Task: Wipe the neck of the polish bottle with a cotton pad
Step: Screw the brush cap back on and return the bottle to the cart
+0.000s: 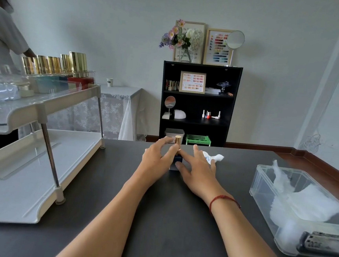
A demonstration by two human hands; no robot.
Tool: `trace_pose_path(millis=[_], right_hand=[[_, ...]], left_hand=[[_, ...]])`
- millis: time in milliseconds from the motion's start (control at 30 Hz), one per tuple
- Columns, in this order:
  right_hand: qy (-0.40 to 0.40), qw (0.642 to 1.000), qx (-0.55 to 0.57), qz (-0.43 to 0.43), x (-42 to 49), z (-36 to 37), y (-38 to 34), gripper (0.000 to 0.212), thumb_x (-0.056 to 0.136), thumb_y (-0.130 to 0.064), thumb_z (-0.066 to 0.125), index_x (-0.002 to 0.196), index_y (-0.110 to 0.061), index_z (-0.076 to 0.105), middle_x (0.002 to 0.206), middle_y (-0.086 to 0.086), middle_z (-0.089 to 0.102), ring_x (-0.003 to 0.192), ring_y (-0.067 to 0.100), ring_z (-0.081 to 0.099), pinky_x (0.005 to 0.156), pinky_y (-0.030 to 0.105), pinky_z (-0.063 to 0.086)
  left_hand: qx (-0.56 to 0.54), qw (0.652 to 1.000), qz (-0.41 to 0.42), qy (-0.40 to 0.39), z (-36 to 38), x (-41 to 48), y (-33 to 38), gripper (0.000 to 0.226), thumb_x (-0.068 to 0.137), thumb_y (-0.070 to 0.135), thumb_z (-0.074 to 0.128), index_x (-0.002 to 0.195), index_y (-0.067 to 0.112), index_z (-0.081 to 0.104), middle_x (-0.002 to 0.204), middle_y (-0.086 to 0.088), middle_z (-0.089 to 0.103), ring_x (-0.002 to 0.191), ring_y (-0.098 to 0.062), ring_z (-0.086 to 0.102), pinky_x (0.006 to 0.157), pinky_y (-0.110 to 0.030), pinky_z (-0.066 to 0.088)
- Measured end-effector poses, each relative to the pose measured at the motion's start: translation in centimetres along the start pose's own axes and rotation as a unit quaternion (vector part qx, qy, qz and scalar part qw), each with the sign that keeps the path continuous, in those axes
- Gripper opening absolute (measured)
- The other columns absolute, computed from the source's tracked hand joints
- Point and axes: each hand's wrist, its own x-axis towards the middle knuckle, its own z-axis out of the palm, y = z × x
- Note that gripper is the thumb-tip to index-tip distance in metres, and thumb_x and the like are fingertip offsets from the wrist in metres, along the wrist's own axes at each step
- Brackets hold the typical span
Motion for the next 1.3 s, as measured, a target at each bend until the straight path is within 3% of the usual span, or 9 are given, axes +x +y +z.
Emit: trace_pose_path(millis=[133, 267, 400, 500, 600, 767, 900, 1167, 1300], right_hand=[[0.0, 1.0, 0.004, -0.001, -0.2, -0.1, -0.1, 0.043, 0.098, -0.043, 0.037, 0.139, -0.051, 0.028, 0.16, 0.009, 0.006, 0.147, 0.029, 0.001, 0.115, 0.053, -0.007], [-0.005, 1.0, -0.007, 0.006, -0.1, 0.0, 0.0, 0.043, 0.098, -0.045, 0.036, 0.14, -0.049, 0.029, 0.16, 0.007, 0.005, 0.148, 0.029, 0.001, 0.115, 0.052, -0.008], [-0.001, 1.0, -0.004, 0.001, 0.0, 0.0, 0.0, 0.04, 0.098, -0.044, 0.037, 0.137, -0.052, 0.031, 0.16, 0.009, 0.007, 0.147, 0.03, 0.003, 0.115, 0.053, -0.006], [0.003, 1.0, 0.003, 0.001, 0.1, 0.1, 0.0, 0.037, 0.098, -0.044, 0.037, 0.133, -0.053, 0.034, 0.16, 0.009, 0.008, 0.147, 0.029, 0.004, 0.115, 0.053, -0.006], [-0.002, 1.0, 0.001, 0.005, 0.2, 0.1, 0.0, 0.039, 0.098, -0.045, 0.036, 0.136, -0.053, 0.031, 0.16, 0.008, 0.007, 0.147, 0.028, 0.003, 0.115, 0.054, -0.007], [-0.001, 1.0, 0.0, 0.004, 0.0, 0.1, 0.2, 0.037, 0.098, -0.043, 0.037, 0.133, -0.053, 0.034, 0.16, 0.008, 0.008, 0.147, 0.029, 0.004, 0.115, 0.054, -0.006], [-0.006, 1.0, 0.008, 0.015, 0.1, 0.0, 0.0, 0.04, 0.098, -0.045, 0.036, 0.136, -0.053, 0.03, 0.16, 0.007, 0.007, 0.148, 0.027, 0.004, 0.115, 0.054, -0.005], [-0.012, 1.0, -0.002, 0.017, 0.2, 0.1, 0.1, 0.04, 0.098, -0.045, 0.036, 0.137, -0.052, 0.03, 0.16, 0.007, 0.007, 0.148, 0.029, 0.002, 0.115, 0.056, -0.003], [-0.012, 1.0, 0.006, 0.021, 0.3, 0.1, 0.1, 0.038, 0.097, -0.047, 0.036, 0.134, -0.054, 0.032, 0.16, 0.006, 0.008, 0.147, 0.029, 0.003, 0.115, 0.056, -0.002]], left_hand=[[0.038, 0.999, 0.014, 0.025, 0.0, -0.1, -0.1, 0.017, 0.091, 0.034, 0.058, 0.104, 0.023, 0.058, 0.109, 0.022, 0.055, 0.126, -0.008, 0.046, 0.116, -0.049, 0.025], [0.01, 1.0, 0.027, 0.003, 0.1, 0.0, 0.4, 0.018, 0.095, 0.02, 0.049, 0.094, 0.016, 0.067, 0.113, 0.001, 0.065, 0.111, -0.007, 0.053, 0.114, -0.051, 0.027], [0.045, 0.999, 0.01, 0.011, 0.3, -0.2, 0.2, 0.032, 0.093, 0.037, 0.054, 0.121, 0.022, 0.057, 0.134, 0.007, 0.055, 0.135, -0.014, 0.042, 0.117, -0.049, 0.024], [0.054, 0.998, 0.0, 0.018, 0.5, -0.3, 0.4, 0.025, 0.094, 0.032, 0.053, 0.116, 0.019, 0.051, 0.113, 0.014, 0.055, 0.125, -0.017, 0.05, 0.116, -0.049, 0.026], [0.041, 0.999, 0.003, -0.011, 0.5, -0.3, 0.8, 0.018, 0.097, 0.021, 0.044, 0.105, 0.015, 0.059, 0.102, 0.001, 0.064, 0.108, -0.023, 0.058, 0.112, -0.054, 0.03], [0.075, 0.997, 0.007, 0.021, 0.7, -0.6, 0.6, 0.028, 0.094, 0.037, 0.052, 0.118, 0.022, 0.053, 0.12, 0.011, 0.058, 0.119, -0.015, 0.051, 0.115, -0.052, 0.026], [0.08, 0.996, -0.007, 0.03, 0.7, -0.6, 0.4, 0.011, 0.096, 0.032, 0.046, 0.106, 0.029, 0.049, 0.106, 0.016, 0.054, 0.099, -0.009, 0.043, 0.115, -0.051, 0.023], [0.101, 0.995, 0.003, 0.025, 0.8, -0.7, 0.4, 0.033, 0.094, 0.049, 0.047, 0.117, 0.026, 0.05, 0.122, 0.01, 0.06, 0.124, -0.015, 0.05, 0.119, -0.052, 0.015], [0.128, 0.991, 0.004, 0.028, 0.8, -0.4, 0.1, 0.02, 0.093, 0.045, 0.051, 0.104, 0.03, 0.046, 0.124, 0.009, 0.058, 0.122, -0.017, 0.05, 0.116, -0.053, 0.02]])
